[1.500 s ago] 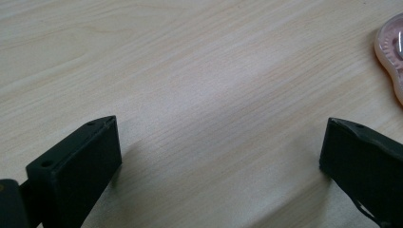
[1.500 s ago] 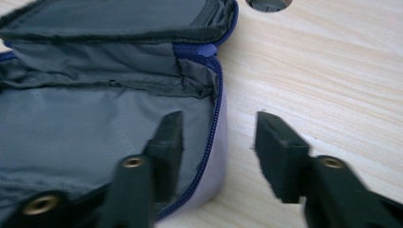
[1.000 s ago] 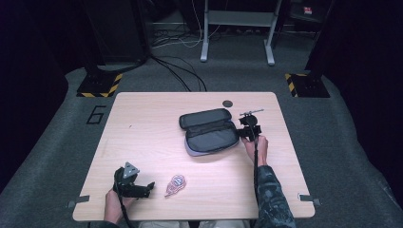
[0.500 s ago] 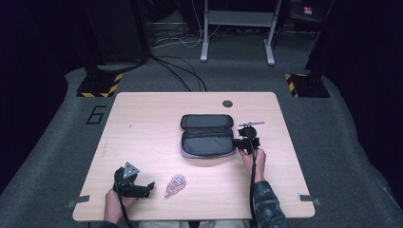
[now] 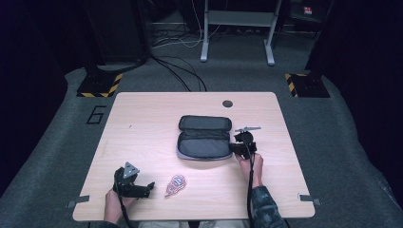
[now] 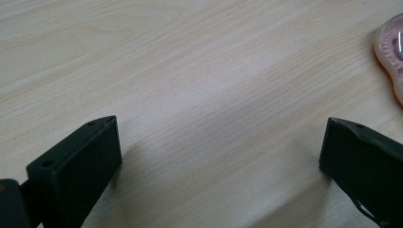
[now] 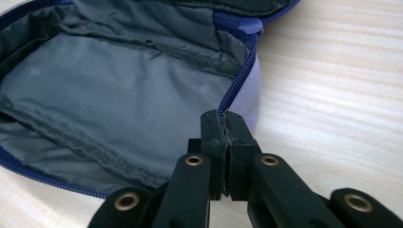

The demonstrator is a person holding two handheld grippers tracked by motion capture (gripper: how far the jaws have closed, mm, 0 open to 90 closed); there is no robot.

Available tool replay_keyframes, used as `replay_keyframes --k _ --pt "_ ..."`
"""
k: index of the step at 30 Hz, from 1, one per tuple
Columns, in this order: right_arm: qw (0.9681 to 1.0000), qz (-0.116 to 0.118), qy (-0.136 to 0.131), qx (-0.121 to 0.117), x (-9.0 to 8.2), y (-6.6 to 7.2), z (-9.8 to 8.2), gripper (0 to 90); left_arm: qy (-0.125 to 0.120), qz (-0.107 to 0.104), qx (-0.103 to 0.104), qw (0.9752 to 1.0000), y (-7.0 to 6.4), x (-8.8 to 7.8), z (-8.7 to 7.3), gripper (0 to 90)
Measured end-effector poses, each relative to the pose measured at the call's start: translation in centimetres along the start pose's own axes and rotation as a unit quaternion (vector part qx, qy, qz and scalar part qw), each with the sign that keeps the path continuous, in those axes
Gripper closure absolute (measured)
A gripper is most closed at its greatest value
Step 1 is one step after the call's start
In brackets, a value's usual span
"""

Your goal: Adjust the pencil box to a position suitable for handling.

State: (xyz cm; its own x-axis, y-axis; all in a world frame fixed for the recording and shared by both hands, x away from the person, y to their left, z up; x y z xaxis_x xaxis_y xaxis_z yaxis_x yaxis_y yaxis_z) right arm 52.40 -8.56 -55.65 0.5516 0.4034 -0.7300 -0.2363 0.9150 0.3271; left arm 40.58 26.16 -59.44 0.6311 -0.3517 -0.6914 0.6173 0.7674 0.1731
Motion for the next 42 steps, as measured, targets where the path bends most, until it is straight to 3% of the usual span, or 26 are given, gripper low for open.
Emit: replay_keyframes --k 2,3,4,5,6,8,10,13,16,19,25,33,35,36,40,42 --pt "1.0 0.002 -0.001 0.004 -0.1 0.3 -0.3 88.6 -0.002 0.0 -0.001 1.0 0.0 0.0 0.0 0.2" --pt "1.0 0.005 -0.003 -0.005 -0.1 0.2 -0.4 88.6 -0.002 0.0 0.0 1.0 0.0 0.0 0.0 0.2" --pt "0.9999 0.005 -0.005 0.007 -0.2 0.4 -0.5 88.6 -0.002 0.0 -0.001 1.0 0.0 0.0 0.0 0.2" --pt "1.0 0.007 -0.005 0.0 -0.2 0.2 -0.6 88.3 -0.002 0.0 0.0 1.0 0.0 0.0 0.0 0.2" --pt "0.9999 0.011 -0.005 0.008 -0.3 0.3 -0.6 88.0 -0.002 0.0 -0.001 1.0 0.0 0.0 0.0 0.2" --pt "0.9999 0.011 -0.01 -0.001 -0.4 0.2 -0.7 84.9 -0.002 0.0 0.0 1.0 0.0 0.0 0.0 0.2" --pt "0.9996 0.024 -0.014 0.008 -0.7 0.5 -0.8 69.0 -0.002 0.0 -0.001 1.0 0.0 0.0 0.0 0.2" --pt "0.9992 0.029 -0.028 -0.006 -1.6 0.4 -0.9 47.8 -0.002 0.0 0.0 1.0 0.0 0.0 0.0 0.2" --pt "0.9985 0.031 -0.043 -0.015 -2.9 0.2 -1.2 31.3 -0.002 0.0 0.0 1.0 0.0 0.0 0.0 0.2" --pt "0.9979 0.031 -0.056 -0.012 -4.2 -0.5 -1.7 22.3 -0.002 0.0 0.0 1.0 0.0 0.0 0.0 0.2" --pt "0.9974 -0.004 -0.071 -0.014 -6.7 -3.8 -3.9 13.0 -0.002 0.0 0.0 1.0 0.0 0.0 0.0 0.2" --pt "0.9954 -0.056 -0.076 0.011 -8.4 -8.6 -6.7 3.6 -0.001 0.0 0.0 1.0 0.0 0.0 0.0 0.2" --pt "0.9943 -0.069 -0.081 0.006 -8.6 -9.4 -7.0 3.2 0.009 -0.007 0.006 0.9999 0.0 -0.1 -0.1 0.1" --pt "0.9935 -0.079 -0.082 0.004 -8.6 -9.7 -7.1 1.9 0.0 0.0 -0.001 1.0 0.0 0.1 0.1 0.1" --pt "0.9932 -0.092 -0.071 -0.001 -8.1 -10.6 -7.4 0.5 -0.01 -0.004 -0.012 0.9999 0.0 0.0 0.3 0.3" --pt "0.9936 -0.093 -0.065 -0.003 -7.7 -10.8 -7.5 0.1 -0.012 -0.007 -0.009 0.9999 -0.2 -0.3 0.6 0.3"
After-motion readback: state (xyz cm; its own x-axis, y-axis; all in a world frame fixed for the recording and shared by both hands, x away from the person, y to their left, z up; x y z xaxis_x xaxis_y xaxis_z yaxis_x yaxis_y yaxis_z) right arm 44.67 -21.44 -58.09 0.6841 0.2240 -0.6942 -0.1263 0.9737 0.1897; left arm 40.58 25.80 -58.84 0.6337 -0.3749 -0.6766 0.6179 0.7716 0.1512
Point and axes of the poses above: each handheld gripper's, and its own axes: x roughly forward along the jaws, z roughly out of its top, y roughly to its left, the point moved 9 cm from there along x, roughly forward along the jaws, and after that the axes turned 13 degrees about x, right-handed, at the moved point
